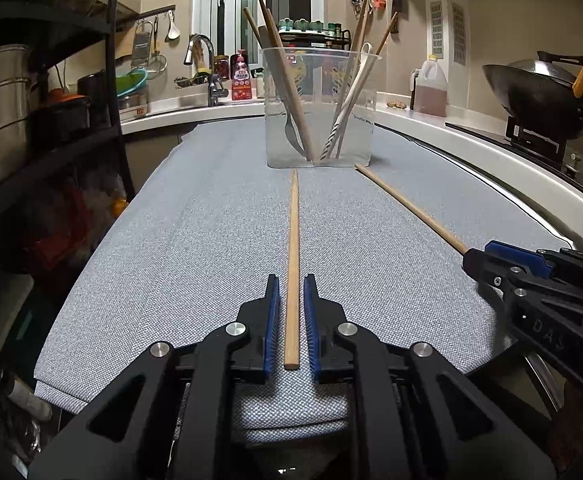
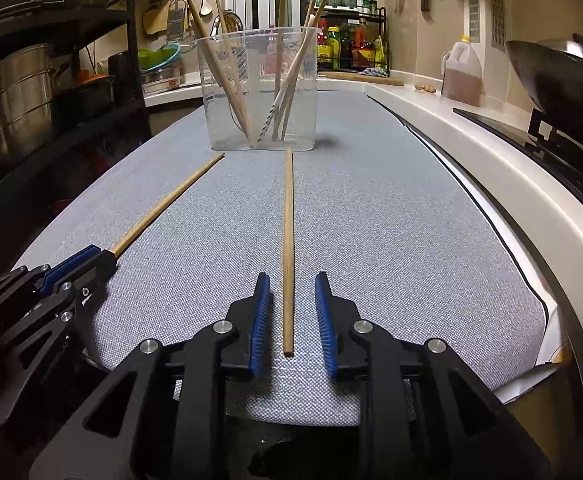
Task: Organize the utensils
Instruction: 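Close the right tool on a chopstick while the left tool grasps the other, then lift both chopsticks upright and carry them above the container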
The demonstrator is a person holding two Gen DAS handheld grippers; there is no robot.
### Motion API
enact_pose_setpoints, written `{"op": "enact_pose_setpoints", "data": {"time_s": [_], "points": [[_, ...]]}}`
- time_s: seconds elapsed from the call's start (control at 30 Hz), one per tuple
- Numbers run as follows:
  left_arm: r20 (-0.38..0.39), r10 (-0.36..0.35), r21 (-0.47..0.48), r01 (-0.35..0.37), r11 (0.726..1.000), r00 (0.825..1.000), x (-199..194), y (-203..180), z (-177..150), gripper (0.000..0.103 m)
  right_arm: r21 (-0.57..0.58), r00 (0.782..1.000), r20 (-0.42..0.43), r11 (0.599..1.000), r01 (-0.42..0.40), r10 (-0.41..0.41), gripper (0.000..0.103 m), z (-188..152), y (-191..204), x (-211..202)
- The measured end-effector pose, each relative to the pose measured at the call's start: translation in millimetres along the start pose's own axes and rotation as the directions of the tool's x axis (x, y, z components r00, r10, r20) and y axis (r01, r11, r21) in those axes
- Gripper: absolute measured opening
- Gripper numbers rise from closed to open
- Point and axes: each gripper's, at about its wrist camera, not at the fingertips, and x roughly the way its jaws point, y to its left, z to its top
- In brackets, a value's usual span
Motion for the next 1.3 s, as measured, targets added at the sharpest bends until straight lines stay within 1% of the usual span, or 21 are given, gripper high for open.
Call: {"op": "enact_pose_setpoints", "data": {"time_s": [0.03, 0.1, 0.23, 0.33, 0.47, 0.73, 0.87, 1.0, 1.3], "points": [[0.001, -0.001, 0.003, 0.001, 1.0, 1.0, 0, -1, -1, 0.012, -0.004, 1.0, 0.001, 1.0, -0.003, 0.003, 0.02, 0, 1, 0], [0.003, -0.003, 0.01, 0.003, 1.0, 1.0, -1, -1, -1, 0.011, -0.008, 1.0, 0.003, 1.0, -0.029, 0.029, 0.006, 1, 3, 0], [0.007, -0.006, 0.015, 0.006, 1.0, 1.0, -4, 0, -3, 0.011, -0.005, 0.999, 0.003, 0.999, -0.037, 0.037, 0.006, 1, 3, 1], [0.009, -0.005, 0.011, 0.005, 1.0, 1.0, -5, 0, -3, 0.011, 0.002, 1.0, 0.007, 1.0, -0.027, 0.027, 0.006, 1, 2, 2], [0.013, -0.002, 0.013, 0.002, 1.0, 1.0, -4, -1, -3, 0.011, -0.027, 1.0, 0.013, 1.0, -0.009, 0.01, 0.007, 0, 6, 1], [0.016, -0.002, 0.019, 0.002, 1.0, 1.0, -2, -1, -2, 0.011, -0.016, 1.0, 0.011, 1.0, -0.023, 0.023, 0.006, 0, 6, 1], [0.012, -0.011, 0.027, 0.011, 1.0, 1.0, -2, -2, -1, 0.007, -0.015, 1.0, 0.006, 1.0, -0.026, 0.026, 0.005, 1, 6, 2], [0.0, -0.024, 0.02, 0.024, 1.0, 1.0, -5, -1, 1, 0.007, -0.004, 0.999, 0.0, 0.999, -0.036, 0.036, 0.005, 4, 5, -1], [0.057, -0.035, 0.012, 0.035, 0.999, 0.998, -25, -1, 12, 0.007, -0.023, 0.997, 0.067, 0.999, -0.048, 0.049, 0.005, 21, 9, -31]]}}
